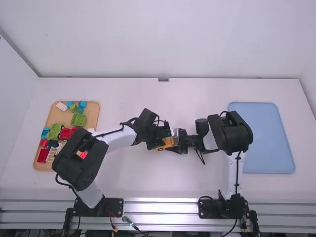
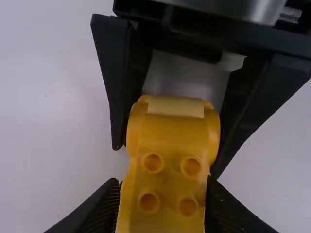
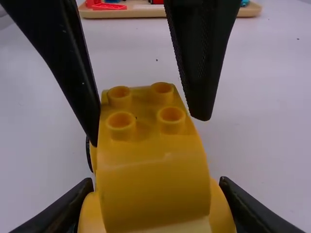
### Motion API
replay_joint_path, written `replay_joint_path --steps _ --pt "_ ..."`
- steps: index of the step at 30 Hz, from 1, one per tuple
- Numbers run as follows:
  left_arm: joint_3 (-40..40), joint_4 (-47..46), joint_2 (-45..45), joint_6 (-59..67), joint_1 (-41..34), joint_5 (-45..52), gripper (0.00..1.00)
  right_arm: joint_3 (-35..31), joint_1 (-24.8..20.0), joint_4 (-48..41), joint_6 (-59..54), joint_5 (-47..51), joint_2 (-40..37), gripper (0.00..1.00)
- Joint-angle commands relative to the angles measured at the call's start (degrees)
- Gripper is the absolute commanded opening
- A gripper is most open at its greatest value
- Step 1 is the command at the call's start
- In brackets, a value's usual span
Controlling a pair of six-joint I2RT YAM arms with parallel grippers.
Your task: Assemble lego blocks to make yellow taxi
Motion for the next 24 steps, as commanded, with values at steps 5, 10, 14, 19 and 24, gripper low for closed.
replay_joint_path --steps 5,10,14,19,24 --pt "-0.39 -0.11 0.04 0.66 -0.15 1.05 0.47 -0.92 0.26 -0.59 -1.29 1.84 1.11 0.53" --pt "-0.39 -0.11 0.04 0.72 -0.15 1.05 0.5 -0.94 0.28 -0.57 -1.29 1.81 1.11 0.53" --pt "-0.39 -0.07 0.04 1.49 0.74 1.53 0.51 -0.98 0.26 -0.55 -1.29 1.84 1.11 0.53" --pt "-0.5 -0.94 0.04 4.74 3.34 7.93 0.52 -0.98 0.28 -0.57 -1.29 1.84 1.11 0.53" --pt "-0.74 -1.99 0.04 7.19 7.61 15.47 0.58 -0.96 0.26 -0.55 -1.27 1.81 1.11 0.53"
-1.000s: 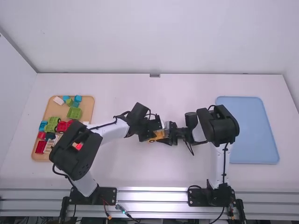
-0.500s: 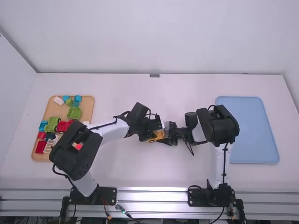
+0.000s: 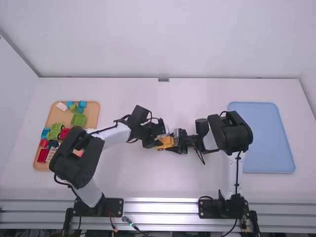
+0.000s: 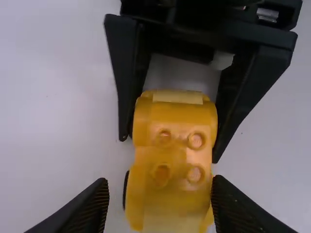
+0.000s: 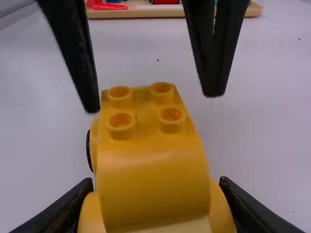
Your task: Assemble lego blocks to make yellow taxi
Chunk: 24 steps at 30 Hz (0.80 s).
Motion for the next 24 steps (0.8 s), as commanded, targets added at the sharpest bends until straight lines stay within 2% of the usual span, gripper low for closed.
replay_joint_path --steps 1,5,13,15,16,21,24 --pt "-0.9 -0.35 0.04 2.54 2.12 7.17 0.58 -0.96 0.28 -0.46 -1.31 1.92 1.11 0.53" --pt "-1.88 -0.79 0.04 7.06 4.26 12.61 0.58 -0.96 0.26 -0.48 -1.29 1.95 1.11 0.53" --pt "-4.26 -0.42 0.04 9.9 10.93 21.77 0.66 -0.15 0.28 -0.98 -0.81 1.46 1.11 0.53" --pt "-5.09 -0.37 0.02 12.37 13.53 25.94 0.77 -0.24 0.26 0.07 0.44 1.31 1.11 0.53" --pt "-5.64 -0.37 0.02 13.44 15.65 28.81 1.0 -0.39 0.28 1.05 1.49 1.33 1.11 0.53" --pt "-6.99 0.04 0.04 14.23 21.35 31.23 0.99 0.11 -0.35 4.39 5.6 0.35 1.07 0.51" --pt "-7.52 0.07 0.04 13.92 22.4 29.53 0.99 0.74 -1.7 8.94 12.85 0.24 1.05 0.48"
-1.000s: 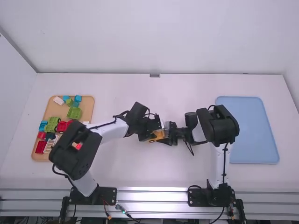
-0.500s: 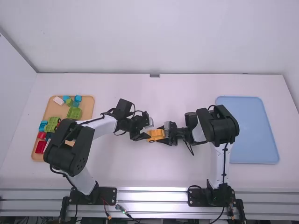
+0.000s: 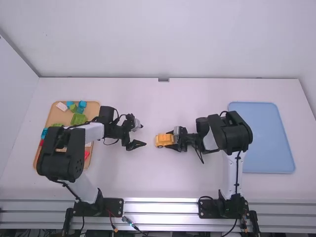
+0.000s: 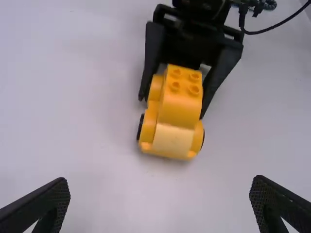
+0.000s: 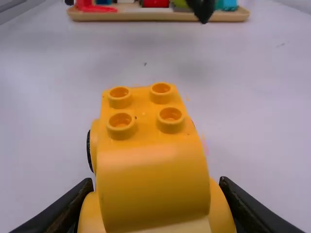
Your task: Assemble lego blocks to make yellow taxi
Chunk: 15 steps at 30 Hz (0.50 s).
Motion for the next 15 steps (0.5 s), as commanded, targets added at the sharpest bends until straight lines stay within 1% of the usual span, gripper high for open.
replay_joint_path --steps 1,2,3,4,7,8,10,11,12,14,15 --pt "-1.07 -0.11 0.04 1.22 0.42 2.01 0.99 0.81 -1.49 2.36 8.07 -0.74 0.68 0.48" --pt "-1.42 0.09 0.04 1.16 0.5 1.31 0.99 0.85 -2.73 4.39 12.68 -0.81 -0.11 0.48" --pt "-1.44 0.13 0.04 1.18 0.5 1.31 0.99 0.85 -2.89 4.48 12.98 -0.79 -0.24 0.48" --pt "-1.86 0.74 0.04 1.2 0.39 1.16 0.99 0.61 -4.22 5.22 15.17 -0.76 -1.64 0.47" --pt "-2.69 2.99 0.04 1.16 0.44 1.14 0.99 -0.81 -6.6 6.58 15.5 -0.33 -4.9 0.45" --pt "-2.99 4.2 0.04 0.9 0.42 1.16 0.99 -1.77 -8.04 7.04 16.65 0.96 -7.08 0.45" --pt "-3.34 7.17 0.04 -2.89 0.48 0.26 0.99 -3.45 -10.62 6.93 19.58 5.46 -11.1 0.45" --pt "-3.41 7.78 0.04 -3.89 0.44 -0.02 0.99 -3.89 -11.19 6.84 20.04 6.54 -11.98 0.45" --pt "-3.56 10.49 0.04 -8.31 0.44 -2.23 0.99 -6.01 -13.84 6.56 21.46 11.39 -15.85 0.47" --pt "-4.0 14.29 0.04 -14.36 0.39 -5.77 0.99 -9.4 -18.05 6.62 22.93 17.33 -21.11 0.47" --pt "-4.09 14.97 0.04 -15.43 0.39 -6.36 0.99 -10.34 -19.28 6.6 23.58 18.64 -22.56 0.47"
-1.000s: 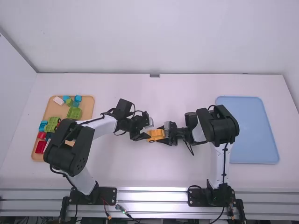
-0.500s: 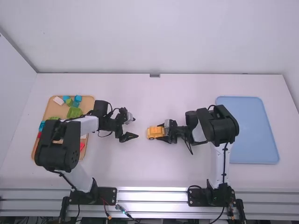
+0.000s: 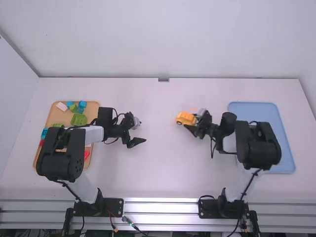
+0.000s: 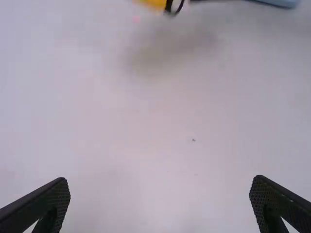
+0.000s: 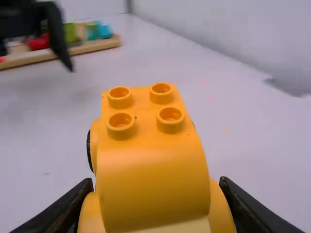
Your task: Assemble lego blocks to make yellow taxi
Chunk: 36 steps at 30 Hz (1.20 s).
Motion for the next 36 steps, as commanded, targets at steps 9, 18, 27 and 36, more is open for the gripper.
replay_joint_path --steps 9,18,27,36 --pt "-3.74 10.29 0.04 -11.04 -0.04 -3.61 0.99 -13.7 -24.7 -2.95 8.02 19.85 -19.76 0.5" --pt "-4.5 13.97 0.04 -14.67 -0.04 -3.58 0.99 -11.91 -35.34 -19.41 8.72 35.17 -21.44 0.52" --pt "-4.52 13.86 0.04 -16.22 -0.04 -3.65 0.99 -8.33 -36.74 -22.34 8.72 40.33 -16.76 0.75" --pt "-4.5 14.01 0.04 -18.38 -0.04 -3.89 0.99 -6.54 -35.67 -27.45 8.72 41.03 -16.81 0.99"
